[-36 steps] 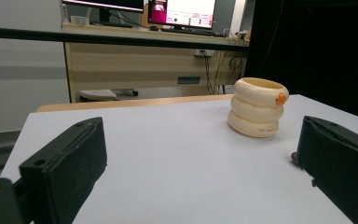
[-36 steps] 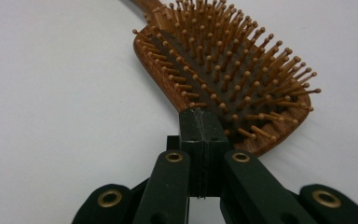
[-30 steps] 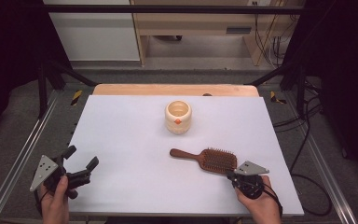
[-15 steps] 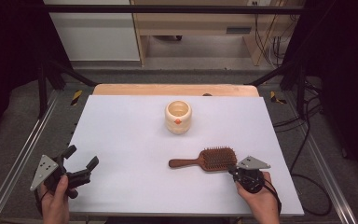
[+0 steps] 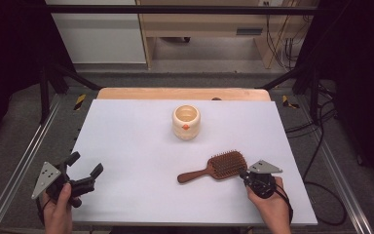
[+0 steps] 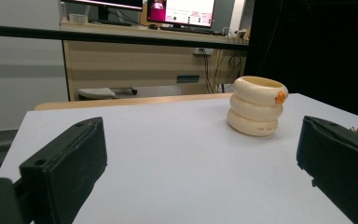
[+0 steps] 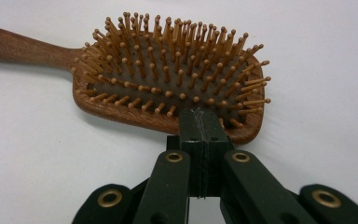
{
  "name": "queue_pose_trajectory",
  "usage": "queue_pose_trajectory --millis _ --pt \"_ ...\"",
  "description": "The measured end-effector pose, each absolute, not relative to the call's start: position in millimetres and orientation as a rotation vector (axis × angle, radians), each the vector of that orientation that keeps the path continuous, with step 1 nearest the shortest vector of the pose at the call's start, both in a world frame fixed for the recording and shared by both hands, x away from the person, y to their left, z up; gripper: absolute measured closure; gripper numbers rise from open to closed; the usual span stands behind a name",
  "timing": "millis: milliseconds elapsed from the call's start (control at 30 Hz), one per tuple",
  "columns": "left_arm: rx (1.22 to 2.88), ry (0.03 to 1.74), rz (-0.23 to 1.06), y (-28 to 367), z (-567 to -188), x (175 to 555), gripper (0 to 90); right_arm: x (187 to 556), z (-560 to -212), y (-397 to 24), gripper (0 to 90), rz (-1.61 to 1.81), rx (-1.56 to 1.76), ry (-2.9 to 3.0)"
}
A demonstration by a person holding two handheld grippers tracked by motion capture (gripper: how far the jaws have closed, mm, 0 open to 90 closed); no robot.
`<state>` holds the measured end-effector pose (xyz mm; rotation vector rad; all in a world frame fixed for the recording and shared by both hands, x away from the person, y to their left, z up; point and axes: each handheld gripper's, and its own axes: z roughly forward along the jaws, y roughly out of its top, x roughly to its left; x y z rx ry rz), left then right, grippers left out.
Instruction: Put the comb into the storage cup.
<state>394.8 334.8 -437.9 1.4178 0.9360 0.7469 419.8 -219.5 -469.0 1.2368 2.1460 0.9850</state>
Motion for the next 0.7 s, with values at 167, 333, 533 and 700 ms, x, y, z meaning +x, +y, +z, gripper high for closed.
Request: queue_pose_trajectory --millis 167,333,533,700 --pt "1.417 0.938 0.745 334.9 -438.2 394.9 1.9 424.2 -468.6 -220.3 90.0 0.985 1.237 2.142" --pt "1.418 0.940 0.743 335.0 -438.6 394.9 1.9 429.3 -468.8 -220.3 90.0 0.987 1.251 2.136" --pt "1.413 0.947 0.741 336.1 -439.2 394.8 1.9 434.9 -468.5 -220.1 90.0 0.983 1.253 2.133" --pt "1.411 0.949 0.742 336.6 -439.2 394.8 2.0 437.3 -468.1 -220.3 90.0 0.995 1.273 2.129"
